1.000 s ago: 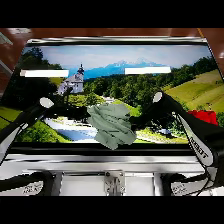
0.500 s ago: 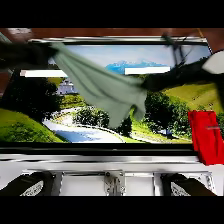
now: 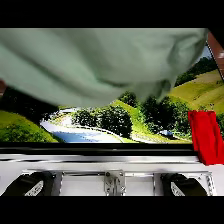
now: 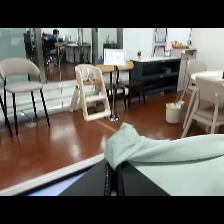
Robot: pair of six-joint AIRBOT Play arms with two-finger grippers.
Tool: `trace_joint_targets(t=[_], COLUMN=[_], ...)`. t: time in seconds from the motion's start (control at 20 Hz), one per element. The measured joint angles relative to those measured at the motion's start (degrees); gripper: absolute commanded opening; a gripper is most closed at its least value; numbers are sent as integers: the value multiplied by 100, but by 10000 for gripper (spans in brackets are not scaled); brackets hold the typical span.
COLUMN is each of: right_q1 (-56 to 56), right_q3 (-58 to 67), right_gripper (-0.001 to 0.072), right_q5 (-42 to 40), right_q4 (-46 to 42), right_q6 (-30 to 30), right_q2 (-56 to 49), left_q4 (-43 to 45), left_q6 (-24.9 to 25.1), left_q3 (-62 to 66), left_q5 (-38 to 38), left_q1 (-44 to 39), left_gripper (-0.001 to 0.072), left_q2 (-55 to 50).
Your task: Fold the shirts.
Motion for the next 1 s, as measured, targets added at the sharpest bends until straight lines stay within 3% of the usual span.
trace_joint_targets(t=[0.25,0.4,0.55,0.7,1.0], right_q1=[2,2,2,2,-9], right_q3=[-400,-1631,-3169,-4197,-4616], right_gripper=[60,60,60,60,61], right_q5=[1895,2168,1464,243,-2531], right_q4=[-398,-514,-597,-627,-262], right_q6=[597,686,612,450,129], right_q2=[-503,-710,-986,-1648,-3014], left_q4=[422,647,785,844,-7], left_q6=[-52,-70,-74,-179,-525], left_q3=[-754,-1690,-2752,-3497,-3888], left_q5=[-769,-970,-977,-544,1255], left_q1=[0,2,4,26,85], left_gripper=[40,40,40,40,40], left_q2=[-90,-234,-570,-1222,-2968])
